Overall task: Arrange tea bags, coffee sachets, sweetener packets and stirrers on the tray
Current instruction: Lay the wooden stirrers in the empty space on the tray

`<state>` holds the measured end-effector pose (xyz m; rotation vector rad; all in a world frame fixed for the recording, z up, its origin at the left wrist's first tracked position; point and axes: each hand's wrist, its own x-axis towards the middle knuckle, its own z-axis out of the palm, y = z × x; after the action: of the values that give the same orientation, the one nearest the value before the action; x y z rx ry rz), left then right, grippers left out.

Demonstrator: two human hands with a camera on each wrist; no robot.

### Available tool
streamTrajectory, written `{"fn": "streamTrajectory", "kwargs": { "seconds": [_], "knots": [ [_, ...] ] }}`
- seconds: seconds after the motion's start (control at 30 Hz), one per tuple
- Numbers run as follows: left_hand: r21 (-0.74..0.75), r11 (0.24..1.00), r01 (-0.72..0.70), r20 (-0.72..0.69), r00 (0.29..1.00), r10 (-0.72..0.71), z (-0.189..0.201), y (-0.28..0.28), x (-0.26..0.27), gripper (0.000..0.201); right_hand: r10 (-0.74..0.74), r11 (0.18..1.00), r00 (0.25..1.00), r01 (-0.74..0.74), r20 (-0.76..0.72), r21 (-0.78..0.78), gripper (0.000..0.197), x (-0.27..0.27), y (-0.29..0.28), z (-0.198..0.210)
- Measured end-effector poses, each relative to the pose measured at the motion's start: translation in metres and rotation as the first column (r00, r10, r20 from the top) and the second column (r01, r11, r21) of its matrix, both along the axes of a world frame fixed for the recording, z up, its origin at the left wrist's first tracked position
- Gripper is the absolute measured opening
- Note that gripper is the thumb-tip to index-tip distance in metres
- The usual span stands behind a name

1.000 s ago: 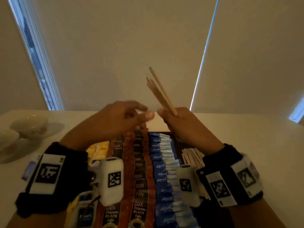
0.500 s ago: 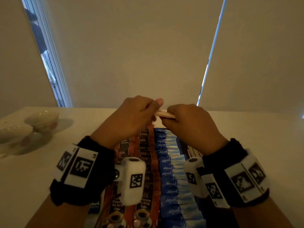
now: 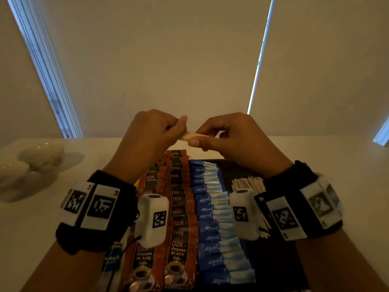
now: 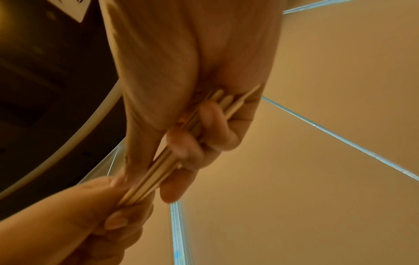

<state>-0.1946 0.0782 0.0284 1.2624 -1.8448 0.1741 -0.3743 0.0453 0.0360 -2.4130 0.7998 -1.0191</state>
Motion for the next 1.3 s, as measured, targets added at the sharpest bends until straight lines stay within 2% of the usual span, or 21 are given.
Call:
{"fn": "streamTrajectory", "kwargs": {
  "seconds": [0.13,0.23,0.33,0.43,0.57,0.67,0.73,0.83,0.87,0.9,0.97,1.03,1.1,1.17,1.2,1.3],
  "knots": [
    [-0.061,0.998,-0.012,-0.039,0.999,0.009,0.000,0.002,0.000,0.048,0.056,0.986,0.994,-0.070,0.098,0.152,0.017,-0.015,0.000,0.006],
    [-0.113,0.994,-0.011,-0.106,0.994,-0.001,0.003,0.005,0.000,0.047,0.068,0.966,0.966,-0.126,0.249,0.224,0.021,-0.021,-0.002,0.009],
    [-0.120,0.993,-0.007,-0.090,0.996,-0.004,0.002,0.005,-0.006,0.041,-0.052,0.951,0.911,-0.081,0.410,0.299,0.022,-0.013,-0.006,0.003],
    [-0.120,0.993,-0.017,-0.084,0.996,0.007,-0.001,0.002,-0.011,0.041,-0.180,0.923,0.861,-0.020,0.475,0.385,0.027,0.003,-0.006,-0.007],
    [-0.068,0.998,0.006,-0.246,0.969,-0.022,0.003,0.002,-0.009,0.029,-0.183,0.918,0.852,-0.030,0.490,0.395,0.032,0.015,-0.001,-0.012],
    [-0.026,0.999,0.030,-0.433,0.900,-0.039,0.005,0.002,-0.010,0.016,-0.166,0.945,0.854,-0.004,0.493,0.326,0.038,0.015,0.000,-0.007],
    [0.032,0.996,0.078,-0.570,0.820,-0.046,0.006,0.004,-0.012,0.011,-0.160,0.957,0.852,0.010,0.499,0.289,0.037,0.012,0.000,-0.005],
    [0.153,0.959,0.237,-0.785,0.619,-0.028,0.012,0.009,-0.012,0.025,-0.140,0.969,0.849,0.013,0.510,0.246,0.035,0.011,0.002,-0.004],
    [0.208,0.927,0.313,-0.829,0.559,-0.003,0.015,0.011,-0.011,0.031,-0.128,0.976,0.852,0.017,0.507,0.219,0.034,0.011,0.003,-0.003],
    [0.265,0.883,0.387,-0.849,0.527,0.024,0.017,0.013,-0.010,0.035,-0.113,0.983,0.858,0.024,0.501,0.181,0.033,0.011,0.004,-0.002],
    [0.367,0.805,0.466,-0.831,0.553,0.059,0.020,0.016,-0.005,0.041,-0.082,0.995,0.868,0.047,0.490,0.083,0.031,0.012,0.008,0.000],
    [0.455,0.769,0.449,-0.779,0.620,0.099,0.021,0.016,-0.002,0.045,-0.069,0.997,0.868,0.082,0.491,-0.005,0.031,0.014,0.009,0.002],
    [0.525,0.717,0.458,-0.744,0.656,0.126,0.020,0.017,-0.001,0.046,-0.066,0.994,0.855,0.103,0.515,-0.045,0.031,0.014,0.010,0.001],
    [0.557,0.666,0.496,-0.740,0.661,0.127,0.022,0.017,-0.003,0.040,-0.065,0.994,0.835,0.102,0.547,-0.038,0.032,0.013,0.008,0.000],
    [0.564,0.664,0.491,-0.729,0.674,0.121,0.022,0.017,-0.004,0.036,-0.069,0.995,0.821,0.098,0.567,-0.020,0.032,0.012,0.007,-0.001],
    [0.578,0.723,0.379,-0.653,0.746,0.131,0.023,0.018,-0.008,0.031,-0.109,0.991,0.790,0.130,0.603,0.008,0.032,0.010,0.003,-0.003]
  ]
}}
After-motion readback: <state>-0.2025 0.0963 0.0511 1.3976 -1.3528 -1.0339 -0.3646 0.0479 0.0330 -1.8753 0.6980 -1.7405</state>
